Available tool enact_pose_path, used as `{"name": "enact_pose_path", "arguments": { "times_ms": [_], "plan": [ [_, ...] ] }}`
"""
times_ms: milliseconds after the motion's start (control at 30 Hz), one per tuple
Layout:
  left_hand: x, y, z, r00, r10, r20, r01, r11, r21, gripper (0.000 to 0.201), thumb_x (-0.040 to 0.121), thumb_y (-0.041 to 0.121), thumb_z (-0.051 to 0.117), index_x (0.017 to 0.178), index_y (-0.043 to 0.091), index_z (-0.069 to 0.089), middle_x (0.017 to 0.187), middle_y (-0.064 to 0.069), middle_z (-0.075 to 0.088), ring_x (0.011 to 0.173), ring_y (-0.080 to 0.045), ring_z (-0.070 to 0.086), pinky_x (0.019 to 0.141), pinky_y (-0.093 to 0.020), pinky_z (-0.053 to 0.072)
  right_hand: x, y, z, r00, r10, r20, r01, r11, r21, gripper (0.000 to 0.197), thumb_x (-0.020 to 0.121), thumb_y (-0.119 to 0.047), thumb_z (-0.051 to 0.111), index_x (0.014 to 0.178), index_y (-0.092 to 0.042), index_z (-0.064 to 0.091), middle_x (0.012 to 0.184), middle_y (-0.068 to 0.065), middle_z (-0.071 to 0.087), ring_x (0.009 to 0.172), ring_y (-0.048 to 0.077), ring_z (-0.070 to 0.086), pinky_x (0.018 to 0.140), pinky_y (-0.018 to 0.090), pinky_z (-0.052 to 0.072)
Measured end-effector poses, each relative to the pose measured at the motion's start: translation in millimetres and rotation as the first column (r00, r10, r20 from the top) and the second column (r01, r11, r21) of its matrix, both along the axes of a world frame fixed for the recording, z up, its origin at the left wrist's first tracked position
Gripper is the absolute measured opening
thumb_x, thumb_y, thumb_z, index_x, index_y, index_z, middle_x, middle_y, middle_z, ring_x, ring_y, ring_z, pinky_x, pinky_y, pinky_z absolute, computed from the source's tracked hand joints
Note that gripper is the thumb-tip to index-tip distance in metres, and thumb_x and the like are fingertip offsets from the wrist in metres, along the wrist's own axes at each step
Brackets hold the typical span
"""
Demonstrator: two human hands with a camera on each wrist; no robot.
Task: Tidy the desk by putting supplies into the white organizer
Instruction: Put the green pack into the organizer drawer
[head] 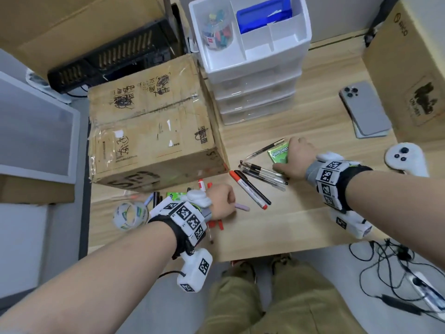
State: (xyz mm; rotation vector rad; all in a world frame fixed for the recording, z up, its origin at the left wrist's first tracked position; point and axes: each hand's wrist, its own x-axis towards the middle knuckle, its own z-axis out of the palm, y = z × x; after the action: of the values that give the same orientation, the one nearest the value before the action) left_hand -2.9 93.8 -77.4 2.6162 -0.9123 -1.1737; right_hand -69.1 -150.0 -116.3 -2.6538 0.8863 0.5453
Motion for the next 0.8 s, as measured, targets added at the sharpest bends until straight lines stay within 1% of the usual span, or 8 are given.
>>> {"name": "enact_pose_path", "arguments": {
  "times_ms": [67, 167, 233, 333, 433, 567, 700, 800],
  "plan": [
    [0, 10, -5, 1.0, -0.016, 0.011, 0.016, 1.0, 0.026, 0.012, 0.081, 0.013, 0.061, 0.088, 0.008, 0.069, 0.09, -0.004, 0.071, 0.081, -0.022, 0.066, 0.069, -0.029, 0.049, 5, 3, 3, 0.998, -0.008, -0.06, 0.005, 0.999, -0.037, 0.078, 0.072, -0.058, 0.073, 0.121, -0.006, 0.044, 0.116, 0.017, 0.053, 0.102, 0.034, 0.056, 0.08, 0.038, 0.046],
    [2, 22, -6, 1.0, 0.001, -0.016, -0.001, 0.999, 0.04, 0.006, 0.077, 0.022, 0.062, 0.076, 0.018, 0.066, 0.082, -0.008, 0.073, 0.072, -0.026, 0.067, 0.068, -0.036, 0.056, 18, 7, 15, 0.984, -0.028, -0.175, 0.023, 0.999, -0.029, 0.064, 0.064, -0.052, 0.075, 0.104, -0.008, 0.051, 0.098, 0.012, 0.059, 0.088, 0.029, 0.06, 0.071, 0.033, 0.047],
    [4, 25, 0, 0.999, 0.029, -0.013, -0.028, 0.998, 0.058, 0.007, 0.078, 0.022, 0.064, 0.083, 0.017, 0.066, 0.086, -0.008, 0.072, 0.077, -0.027, 0.067, 0.068, -0.033, 0.056, 23, 8, 26, 0.97, 0.016, -0.241, -0.017, 1.0, -0.004, 0.041, 0.07, -0.037, 0.071, 0.098, -0.009, 0.059, 0.085, 0.005, 0.064, 0.078, 0.026, 0.063, 0.068, 0.029, 0.051],
    [7, 33, 5, 0.998, 0.055, 0.01, -0.055, 0.997, 0.053, 0.005, 0.082, 0.015, 0.065, 0.083, 0.019, 0.063, 0.09, -0.005, 0.069, 0.081, -0.025, 0.064, 0.066, -0.029, 0.049, 28, 13, 47, 0.937, 0.136, -0.321, -0.13, 0.991, 0.041, 0.019, 0.093, -0.024, 0.056, 0.102, -0.008, 0.058, 0.097, 0.008, 0.065, 0.09, 0.03, 0.064, 0.07, 0.028, 0.047],
    [18, 49, 14, 0.994, 0.091, 0.059, -0.097, 0.989, 0.107, 0.005, 0.083, 0.014, 0.059, 0.079, 0.017, 0.058, 0.08, -0.005, 0.06, 0.075, -0.025, 0.058, 0.064, -0.029, 0.043, 40, 19, 69, 0.934, 0.209, -0.288, -0.183, 0.976, 0.115, 0.03, 0.09, -0.037, 0.057, 0.094, -0.008, 0.062, 0.09, 0.009, 0.069, 0.082, 0.03, 0.065, 0.067, 0.029, 0.049],
    [46, 86, 18, 0.976, 0.157, 0.149, -0.185, 0.962, 0.201, 0.027, 0.082, 0.022, 0.064, 0.107, 0.012, 0.065, 0.104, -0.008, 0.068, 0.09, -0.024, 0.064, 0.083, -0.036, 0.055, 63, 46, 86, 0.836, 0.411, -0.364, -0.288, 0.893, 0.347, 0.022, 0.078, -0.027, 0.069, 0.09, -0.009, 0.068, 0.077, 0.005, 0.069, 0.067, 0.024, 0.066, 0.056, 0.029, 0.055],
    [57, 112, 9, 0.962, 0.048, 0.268, -0.137, 0.935, 0.326, 0.042, 0.09, 0.017, 0.059, 0.131, 0.013, 0.048, 0.13, -0.008, 0.05, 0.116, -0.026, 0.055, 0.091, -0.037, 0.045, 73, 85, 77, 0.779, 0.499, -0.38, -0.332, 0.842, 0.425, 0.023, 0.079, -0.027, 0.07, 0.094, -0.011, 0.067, 0.081, 0.003, 0.066, 0.071, 0.02, 0.062, 0.061, 0.027, 0.052],
    [59, 119, 0, 0.959, 0.038, 0.28, -0.117, 0.956, 0.271, 0.05, 0.084, 0.007, 0.062, 0.131, 0.013, 0.047, 0.131, -0.008, 0.044, 0.105, -0.03, 0.06, 0.078, -0.04, 0.05, 73, 102, 68, 0.75, 0.548, -0.37, -0.382, 0.816, 0.435, 0.022, 0.077, -0.034, 0.07, 0.087, -0.015, 0.065, 0.083, 0.005, 0.066, 0.074, 0.023, 0.061, 0.067, 0.03, 0.051]
  ]
}}
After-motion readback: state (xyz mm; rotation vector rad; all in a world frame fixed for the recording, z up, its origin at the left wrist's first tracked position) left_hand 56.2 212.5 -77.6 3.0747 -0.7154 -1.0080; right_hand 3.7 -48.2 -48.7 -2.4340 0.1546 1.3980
